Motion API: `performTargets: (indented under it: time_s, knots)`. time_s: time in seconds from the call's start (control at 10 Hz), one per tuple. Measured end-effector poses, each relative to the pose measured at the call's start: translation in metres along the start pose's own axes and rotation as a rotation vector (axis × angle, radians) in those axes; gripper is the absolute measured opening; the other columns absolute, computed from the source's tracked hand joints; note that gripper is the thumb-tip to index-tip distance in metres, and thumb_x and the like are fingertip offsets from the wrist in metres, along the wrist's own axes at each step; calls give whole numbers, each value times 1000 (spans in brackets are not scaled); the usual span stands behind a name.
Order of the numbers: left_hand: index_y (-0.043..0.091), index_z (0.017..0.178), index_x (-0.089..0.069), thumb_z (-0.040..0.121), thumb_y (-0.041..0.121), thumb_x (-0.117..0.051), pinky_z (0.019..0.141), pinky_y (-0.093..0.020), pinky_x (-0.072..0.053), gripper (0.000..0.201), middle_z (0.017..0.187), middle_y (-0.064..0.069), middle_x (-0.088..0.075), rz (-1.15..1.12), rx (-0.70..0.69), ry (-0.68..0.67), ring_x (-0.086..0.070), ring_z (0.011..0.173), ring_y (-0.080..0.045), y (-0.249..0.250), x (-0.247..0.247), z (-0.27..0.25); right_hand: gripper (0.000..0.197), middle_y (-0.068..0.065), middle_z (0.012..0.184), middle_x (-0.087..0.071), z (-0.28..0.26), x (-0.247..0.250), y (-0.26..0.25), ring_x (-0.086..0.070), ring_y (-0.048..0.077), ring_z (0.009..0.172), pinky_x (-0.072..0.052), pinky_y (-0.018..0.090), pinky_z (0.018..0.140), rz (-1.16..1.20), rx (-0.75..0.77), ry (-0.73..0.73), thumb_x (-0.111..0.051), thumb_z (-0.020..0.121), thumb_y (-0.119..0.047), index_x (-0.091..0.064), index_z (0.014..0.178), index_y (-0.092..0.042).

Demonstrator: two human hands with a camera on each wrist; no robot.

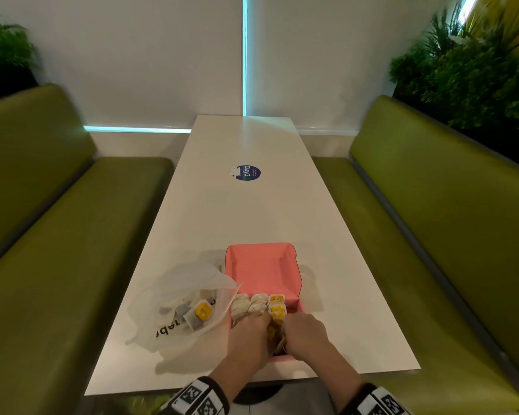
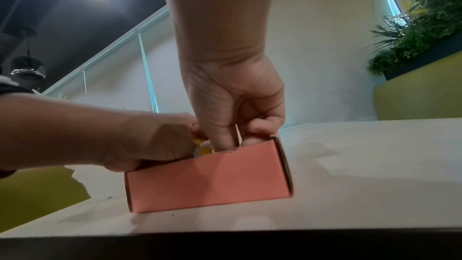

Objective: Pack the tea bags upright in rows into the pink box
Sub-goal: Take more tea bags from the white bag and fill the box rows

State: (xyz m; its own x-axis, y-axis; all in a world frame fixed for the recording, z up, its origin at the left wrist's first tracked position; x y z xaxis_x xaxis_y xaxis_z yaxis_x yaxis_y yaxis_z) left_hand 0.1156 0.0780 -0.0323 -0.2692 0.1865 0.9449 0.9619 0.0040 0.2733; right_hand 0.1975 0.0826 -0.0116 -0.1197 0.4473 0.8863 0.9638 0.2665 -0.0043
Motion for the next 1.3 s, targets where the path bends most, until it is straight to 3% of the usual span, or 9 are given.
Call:
performTargets:
  time_s: [0.2,0.3,0.4,0.5,0.6,0.7,0.9,1.1,1.3]
  knots:
    - [24,141,-29,88,42,-50,113,-35,-27,60,144,-4,-34,-62,-31,-5,-33,134,-24,-2,5,4,32,11,120,-57,4,3,-3,-57,27,110,-48,34,88,23,1,10,-56,87,-13,-54,119,-9]
    - [24,121,-55,88,28,-55,98,-30,-43,33,123,0,-57,-215,-53,-25,-52,114,-18,-6,23,-8,34,9,110,-58,6,3,-1,-58,27,105,-49,34,85,95,13,-47,-61,84,-23,-56,114,-9]
    - [22,114,-62,85,13,-56,92,-23,-43,31,117,2,-60,-328,-120,15,-55,109,-15,-10,29,-7,32,12,110,-59,7,4,-1,-59,29,103,-51,35,83,109,37,-71,-61,81,-21,-58,111,-8]
    - [23,104,-67,86,17,-59,86,-13,-39,20,109,5,-61,-440,-80,155,-55,101,-8,-19,50,-9,25,11,98,-57,10,3,-2,-58,27,95,-49,34,78,150,53,-66,-57,83,-14,-59,106,-6]
    - [34,81,-64,83,18,-65,82,-11,-41,16,93,13,-65,-599,-55,252,-57,89,-1,-28,56,-12,17,5,86,-49,16,1,2,-55,23,89,-47,30,76,218,16,-11,-46,89,-7,-60,98,-6]
    - [41,75,-58,79,9,-67,80,-13,-44,33,83,20,-63,-687,-50,306,-58,86,4,-33,51,-18,22,5,94,-50,20,-1,4,-58,23,96,-46,28,78,275,-3,35,-41,91,-4,-59,104,-6]
    - [41,74,-59,76,4,-68,75,-11,-45,38,80,18,-65,-742,-68,413,-60,83,1,-37,49,-21,35,11,122,-54,16,6,8,-58,24,107,-46,29,84,374,-57,171,-41,95,-12,-35,130,-9]
    - [29,88,-65,73,18,-65,71,-23,-48,19,88,15,-59,-581,-150,481,-57,85,-10,-32,39,-28,25,6,115,-63,17,-6,12,-62,22,104,-47,25,82,327,-109,132,-45,95,-22,-59,112,-12]
    - [37,90,-58,75,32,-55,67,-20,-47,16,81,22,-57,-679,-170,551,-54,79,-1,-35,44,-31,27,7,118,-61,14,-8,5,-60,23,108,-48,28,86,301,-97,167,-51,90,-17,-58,116,-12]
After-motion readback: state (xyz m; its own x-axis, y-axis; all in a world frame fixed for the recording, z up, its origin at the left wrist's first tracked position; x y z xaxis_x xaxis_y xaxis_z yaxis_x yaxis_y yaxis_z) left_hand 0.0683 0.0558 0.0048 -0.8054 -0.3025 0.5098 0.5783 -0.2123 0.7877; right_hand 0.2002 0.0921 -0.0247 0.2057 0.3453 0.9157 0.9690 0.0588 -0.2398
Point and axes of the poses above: each hand's wrist, its own z-axis towards the middle knuckle, its own x-axis out of the back of the hand, y = z × x, the point moved 10 cm from there along z, towards the middle knuckle
